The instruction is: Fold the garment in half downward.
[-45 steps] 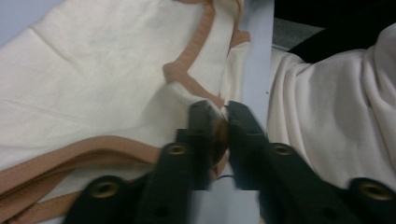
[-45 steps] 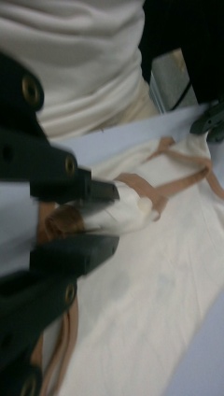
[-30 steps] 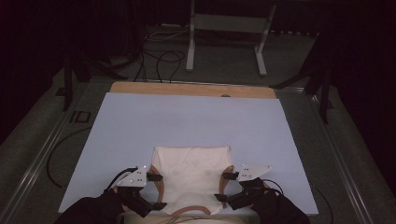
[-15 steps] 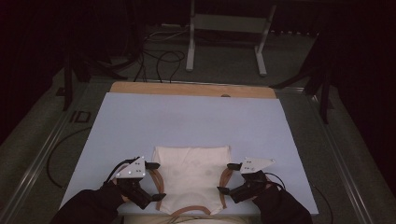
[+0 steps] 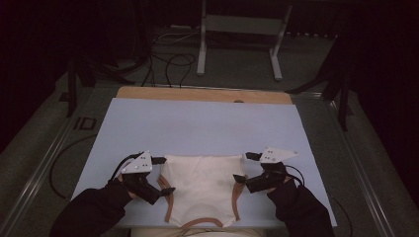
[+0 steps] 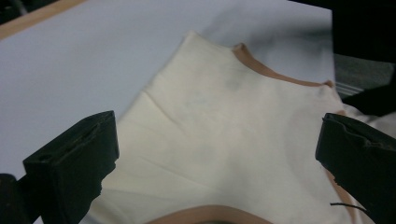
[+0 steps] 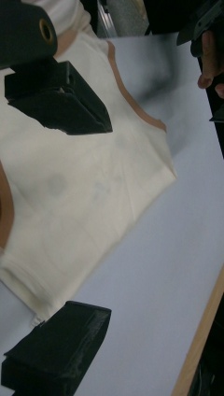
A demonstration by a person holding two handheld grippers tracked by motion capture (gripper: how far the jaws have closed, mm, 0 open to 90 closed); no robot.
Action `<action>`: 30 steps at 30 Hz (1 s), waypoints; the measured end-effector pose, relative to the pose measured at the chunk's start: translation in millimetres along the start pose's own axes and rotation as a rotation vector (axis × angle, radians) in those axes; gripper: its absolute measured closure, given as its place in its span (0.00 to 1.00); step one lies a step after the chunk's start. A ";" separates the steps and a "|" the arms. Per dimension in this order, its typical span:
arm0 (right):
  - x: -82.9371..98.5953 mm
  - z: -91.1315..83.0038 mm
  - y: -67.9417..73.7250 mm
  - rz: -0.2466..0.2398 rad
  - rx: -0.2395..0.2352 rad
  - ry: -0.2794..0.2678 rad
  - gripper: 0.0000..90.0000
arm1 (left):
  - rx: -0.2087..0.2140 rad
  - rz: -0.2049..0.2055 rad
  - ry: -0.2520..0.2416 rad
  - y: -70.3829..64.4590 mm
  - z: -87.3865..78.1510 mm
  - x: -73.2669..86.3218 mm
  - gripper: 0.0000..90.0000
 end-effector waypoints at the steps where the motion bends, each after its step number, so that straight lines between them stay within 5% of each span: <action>1: -1.2 0.8 -3.1 -0.003 0.007 0.007 0.11 | -0.011 0.001 -0.003 3.3 -0.1 -1.5 0.00; 11: -6.4 13.7 -30.9 -0.003 0.042 0.030 0.11 | -0.092 -0.036 -0.009 38.7 1.0 -9.6 0.00; 17: -0.4 23.6 -44.0 0.013 0.051 0.056 0.11 | -0.141 -0.083 0.028 65.4 9.2 -4.3 0.00; 23: 4.9 34.1 -55.5 0.017 0.053 0.090 0.11 | -0.130 -0.115 0.027 78.6 17.6 -2.7 0.01; 30: 10.6 43.8 -66.0 0.022 0.034 0.088 0.11 | -0.106 -0.159 0.084 91.7 31.9 5.0 0.06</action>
Point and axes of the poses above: each handheld gripper's, and its own axes: z roughly forward along the jaws, x roughly out of its underside, y roughly to its left, the point moved 7 cm from there along z, roughly forward along the jaws, and after that the axes turned 5 degrees about -z, right-handed, at the moved point
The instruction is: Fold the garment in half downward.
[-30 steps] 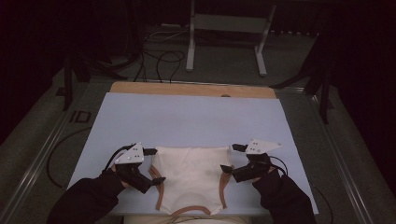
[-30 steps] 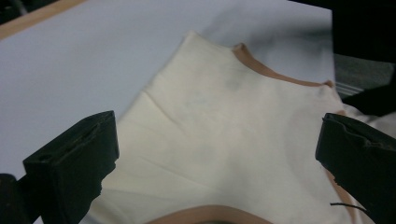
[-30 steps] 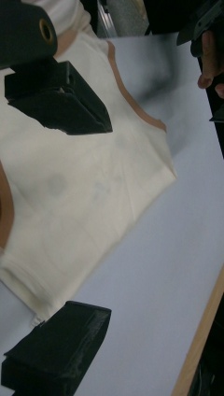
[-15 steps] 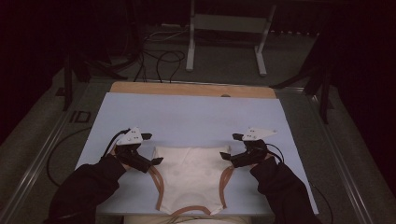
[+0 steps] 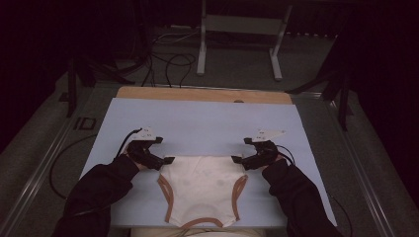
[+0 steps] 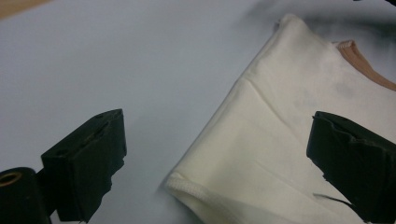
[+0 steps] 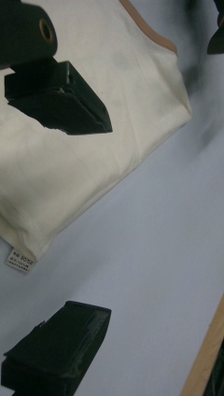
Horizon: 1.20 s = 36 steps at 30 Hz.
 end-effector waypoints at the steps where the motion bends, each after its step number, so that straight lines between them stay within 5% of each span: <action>1: 1.6 1.5 -1.4 0.009 -0.002 0.001 0.11 | -0.005 0.000 0.015 1.9 2.9 1.4 0.07; 6: 11.5 9.6 -4.9 0.051 -0.026 0.061 0.11 | -0.012 -0.015 0.070 8.7 12.2 9.8 0.17; 11: 14.2 13.5 -6.3 0.076 -0.042 0.066 0.11 | -0.009 -0.038 0.088 12.4 14.0 14.1 0.19; 19: 22.6 20.6 -12.0 0.094 -0.051 0.122 0.36 | 0.002 -0.103 0.132 20.9 17.7 26.5 0.39; 32: 38.1 27.3 -9.4 0.100 -0.054 0.200 0.48 | 0.034 -0.146 0.171 21.7 18.4 35.2 0.69; 36: 42.9 27.4 -10.8 0.093 -0.054 0.223 0.59 | 0.051 -0.179 0.170 25.5 16.1 37.3 0.76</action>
Point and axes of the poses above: each handheld gripper's, and its own axes: z roughly forward along the jaws, x roughly out of its underside, y roughly to its left, the point moved 7 cm from there along z, roughly forward along the jaws, and after that the axes turned 5 degrees about -z, right-handed, at the moved point
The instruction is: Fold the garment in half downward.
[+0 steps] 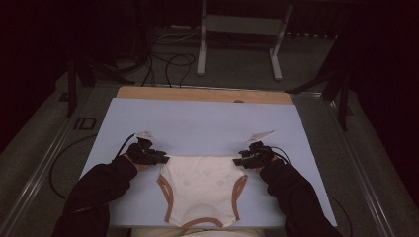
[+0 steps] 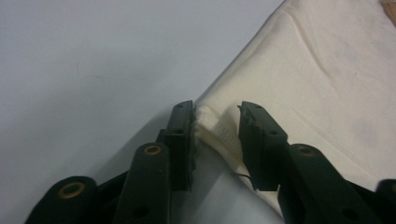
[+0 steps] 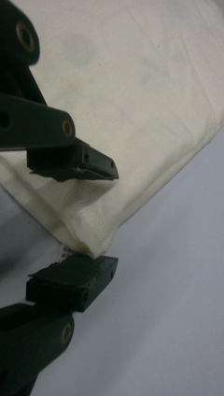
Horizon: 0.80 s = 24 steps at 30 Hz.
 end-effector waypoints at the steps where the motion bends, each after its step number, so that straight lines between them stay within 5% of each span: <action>1: 0.7 0.3 0.8 0.001 -0.005 0.005 0.61 | 0.003 -0.004 0.001 0.7 -0.3 0.5 0.77; 6: 1.5 1.0 0.1 0.005 0.004 0.015 0.69 | 0.014 -0.005 0.011 -0.4 -0.1 2.1 0.88; 12: 1.2 -0.6 -1.1 0.000 0.021 0.020 0.94 | 0.022 0.006 0.017 -2.0 1.9 2.4 0.98; 24: -5.9 -10.8 -3.1 -0.023 0.060 0.005 0.97 | -0.035 0.033 -0.037 -0.2 -8.8 -8.4 0.99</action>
Point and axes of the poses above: each handheld gripper's, and its own axes: z roughly forward along the jaws, x roughly out of its underside, y roughly to its left, the point moved 7 cm from there along z, roughly forward along the jaws, and after that the axes turned 5 degrees about -z, right-handed, at the moved point
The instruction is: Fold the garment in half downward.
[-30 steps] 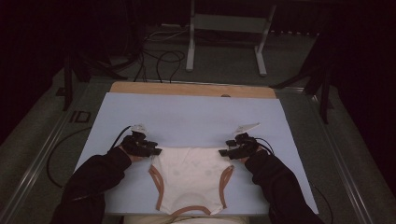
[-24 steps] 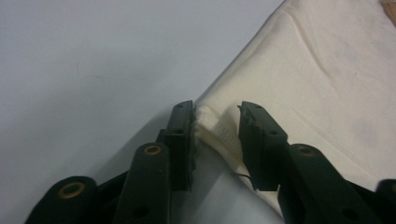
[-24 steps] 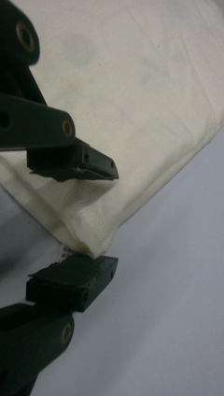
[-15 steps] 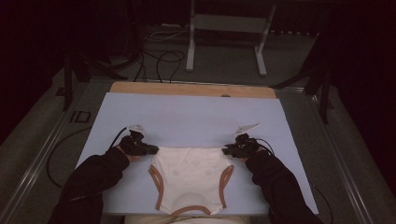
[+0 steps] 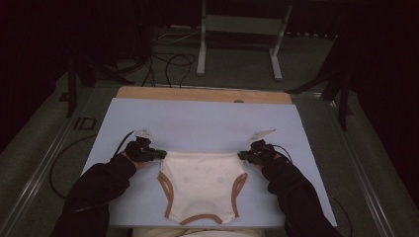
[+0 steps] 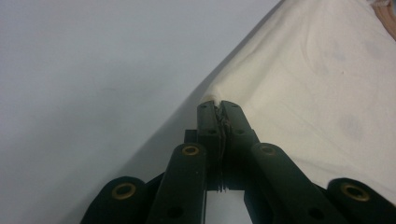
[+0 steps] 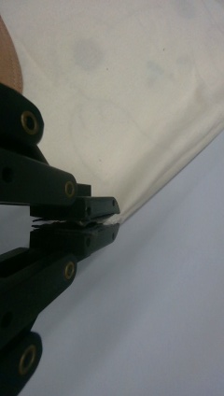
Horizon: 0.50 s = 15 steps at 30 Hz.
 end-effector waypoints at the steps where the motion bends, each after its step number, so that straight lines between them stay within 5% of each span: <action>1: -0.9 -0.8 -0.7 0.002 0.002 -0.003 0.97 | -0.003 0.005 -0.005 1.0 -0.7 -1.5 0.99; 6: -5.4 -3.9 -5.2 0.008 0.018 -0.021 0.97 | -0.004 -0.002 -0.021 2.3 -1.6 -6.4 0.99; 15: -20.3 -6.4 -22.7 0.032 0.059 -0.060 0.97 | -0.080 0.029 -0.068 10.0 2.4 -28.8 0.99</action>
Point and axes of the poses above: each handheld gripper's, and its own axes: z roughly forward along the jaws, x roughly out of its underside, y roughly to its left, the point moved 7 cm from there along z, roughly forward along the jaws, and after that the axes turned 5 degrees about -z, right-handed, at the moved point
